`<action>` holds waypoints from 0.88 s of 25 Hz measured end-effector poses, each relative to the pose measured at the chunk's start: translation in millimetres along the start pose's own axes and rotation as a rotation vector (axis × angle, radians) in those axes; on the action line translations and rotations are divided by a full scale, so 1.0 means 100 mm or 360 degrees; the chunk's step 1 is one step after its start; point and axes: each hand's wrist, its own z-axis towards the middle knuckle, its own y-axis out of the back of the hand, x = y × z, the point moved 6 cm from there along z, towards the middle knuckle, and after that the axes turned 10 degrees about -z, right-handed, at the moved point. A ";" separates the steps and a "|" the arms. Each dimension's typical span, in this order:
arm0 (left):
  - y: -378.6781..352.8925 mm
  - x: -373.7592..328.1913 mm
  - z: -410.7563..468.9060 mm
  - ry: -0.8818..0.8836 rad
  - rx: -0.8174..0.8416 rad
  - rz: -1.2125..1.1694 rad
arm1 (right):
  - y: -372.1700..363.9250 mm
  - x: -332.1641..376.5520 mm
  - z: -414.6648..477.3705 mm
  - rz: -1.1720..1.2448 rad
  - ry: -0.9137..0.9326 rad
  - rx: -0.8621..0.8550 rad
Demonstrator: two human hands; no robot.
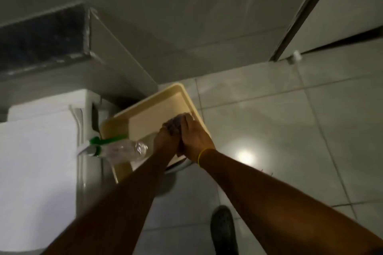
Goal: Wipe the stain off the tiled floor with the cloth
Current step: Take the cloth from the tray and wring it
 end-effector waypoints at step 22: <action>-1.46 0.10 -1.01 -0.0198 0.0405 -0.1027 | -0.04 -1.64 -1.09 0.1112 -0.0544 -0.0832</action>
